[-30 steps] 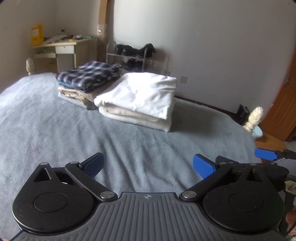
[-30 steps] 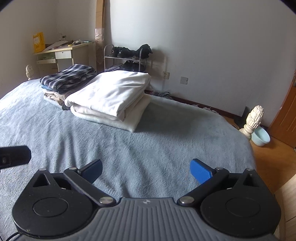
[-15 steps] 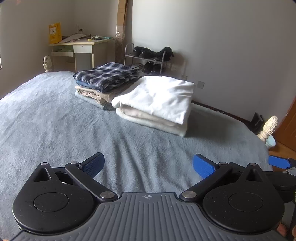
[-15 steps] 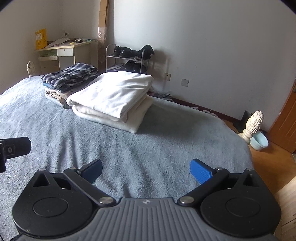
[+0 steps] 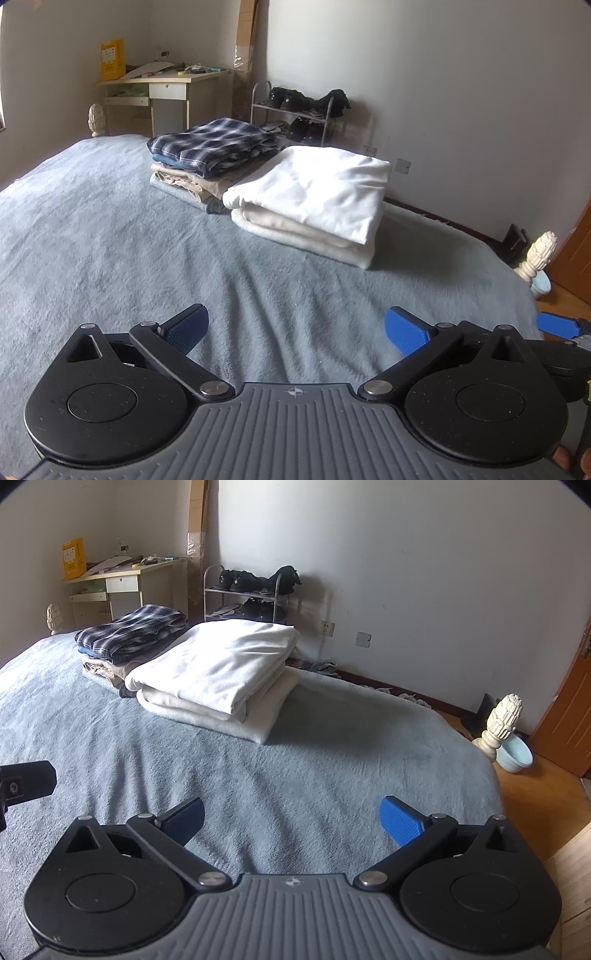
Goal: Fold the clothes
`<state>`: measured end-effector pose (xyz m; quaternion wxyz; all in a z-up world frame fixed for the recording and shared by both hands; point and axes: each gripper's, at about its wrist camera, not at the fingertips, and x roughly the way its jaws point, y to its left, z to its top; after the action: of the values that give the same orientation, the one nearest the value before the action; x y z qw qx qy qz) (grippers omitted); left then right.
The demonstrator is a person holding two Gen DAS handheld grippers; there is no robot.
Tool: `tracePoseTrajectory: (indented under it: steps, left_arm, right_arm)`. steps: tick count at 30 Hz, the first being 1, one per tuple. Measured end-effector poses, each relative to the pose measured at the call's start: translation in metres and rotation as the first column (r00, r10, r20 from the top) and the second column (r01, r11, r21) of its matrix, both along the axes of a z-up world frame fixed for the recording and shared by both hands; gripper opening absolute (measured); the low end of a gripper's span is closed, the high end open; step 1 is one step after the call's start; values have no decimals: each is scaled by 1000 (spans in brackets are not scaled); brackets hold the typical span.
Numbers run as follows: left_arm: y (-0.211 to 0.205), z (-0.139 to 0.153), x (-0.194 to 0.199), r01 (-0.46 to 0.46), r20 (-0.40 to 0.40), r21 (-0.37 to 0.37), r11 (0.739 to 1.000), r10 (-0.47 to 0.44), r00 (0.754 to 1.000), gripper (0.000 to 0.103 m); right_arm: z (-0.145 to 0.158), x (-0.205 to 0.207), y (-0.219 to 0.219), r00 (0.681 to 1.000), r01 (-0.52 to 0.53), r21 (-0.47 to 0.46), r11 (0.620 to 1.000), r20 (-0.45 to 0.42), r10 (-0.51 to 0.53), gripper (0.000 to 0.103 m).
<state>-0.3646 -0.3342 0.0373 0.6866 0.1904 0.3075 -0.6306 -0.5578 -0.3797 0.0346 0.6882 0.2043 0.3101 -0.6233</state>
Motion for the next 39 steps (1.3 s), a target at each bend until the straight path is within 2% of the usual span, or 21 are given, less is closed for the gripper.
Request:
tracePoseTrajectory:
  steps: [15, 39]
  left_arm:
    - [-3, 1, -4, 11, 53, -3, 1000, -11, 999, 103]
    - [0, 2, -7, 3, 78, -21, 1000, -1, 997, 103]
  right_arm:
    - [2, -1, -1, 1000, -8, 10, 1000, 1, 8, 103]
    - [4, -2, 0, 1000, -5, 0, 1000, -1, 5, 103]
